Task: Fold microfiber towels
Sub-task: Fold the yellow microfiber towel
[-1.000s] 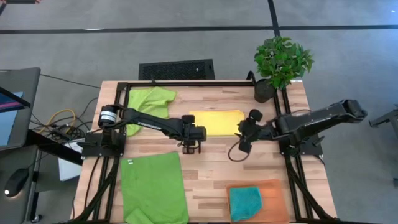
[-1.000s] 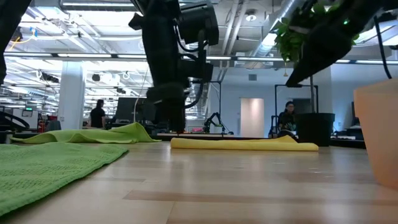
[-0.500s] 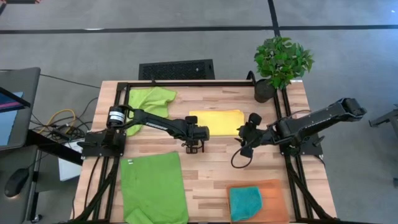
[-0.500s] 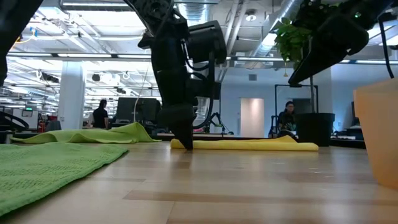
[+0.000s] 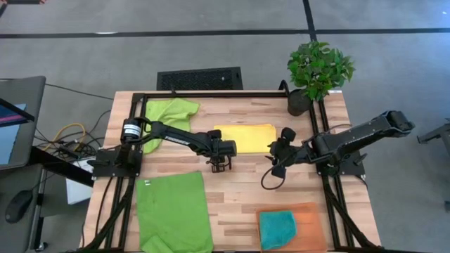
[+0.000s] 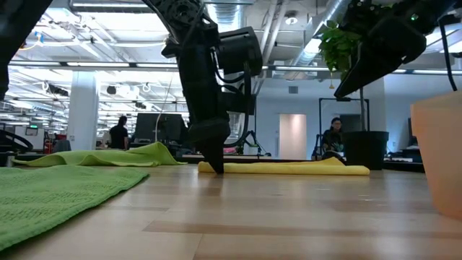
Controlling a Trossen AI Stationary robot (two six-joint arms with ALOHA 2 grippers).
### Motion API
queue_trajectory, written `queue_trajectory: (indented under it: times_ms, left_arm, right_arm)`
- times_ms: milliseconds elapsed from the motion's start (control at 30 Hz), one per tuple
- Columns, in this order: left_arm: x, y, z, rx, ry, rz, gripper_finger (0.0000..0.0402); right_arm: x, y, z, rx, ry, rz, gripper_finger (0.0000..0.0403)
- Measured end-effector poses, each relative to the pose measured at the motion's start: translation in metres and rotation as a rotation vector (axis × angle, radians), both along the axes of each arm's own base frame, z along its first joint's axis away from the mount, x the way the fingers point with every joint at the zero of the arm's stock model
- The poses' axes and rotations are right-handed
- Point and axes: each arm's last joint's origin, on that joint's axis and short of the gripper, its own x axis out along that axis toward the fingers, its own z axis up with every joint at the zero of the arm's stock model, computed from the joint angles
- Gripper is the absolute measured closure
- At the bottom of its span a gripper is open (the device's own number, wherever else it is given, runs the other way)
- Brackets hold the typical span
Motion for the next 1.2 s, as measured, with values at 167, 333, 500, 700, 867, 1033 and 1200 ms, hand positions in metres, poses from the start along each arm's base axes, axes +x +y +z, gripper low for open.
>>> queue_trajectory:
  times_ms: [167,333,500,700,867,1033,1200]
  left_arm:
    - [0.0002,0.0010,-0.0003,0.009,-0.005,0.013,0.0249]
    - [0.0002,0.0035,-0.0007,0.078,-0.009,0.049,0.0249]
    - [0.0000,0.0047,-0.0010,0.095,-0.007,0.057,0.0249]
    - [-0.0001,0.0044,-0.0013,0.023,-0.006,0.033,0.0249]
    - [-0.0006,0.0062,-0.0013,0.042,0.003,0.032,0.0253]
    - [-0.0005,0.0076,-0.0015,0.040,-0.002,0.045,0.0310]
    - [0.0002,0.0073,-0.0016,0.059,0.004,0.041,0.0391]
  right_arm:
    - [0.0000,0.0000,0.0000,0.006,-0.003,-0.006,0.0177]
    - [0.0000,-0.0001,0.0000,0.006,-0.003,-0.007,0.0177]
    - [0.0000,-0.0001,0.0000,0.007,-0.003,-0.008,0.0177]
    - [0.0000,-0.0002,0.0000,0.007,-0.003,-0.008,0.0177]
    - [0.0000,-0.0001,0.0000,0.007,-0.003,-0.008,0.0177]
    - [0.0000,-0.0001,0.0000,0.007,-0.003,-0.008,0.0177]
    - [-0.0010,-0.0003,-0.0008,0.006,0.009,-0.010,0.0177]
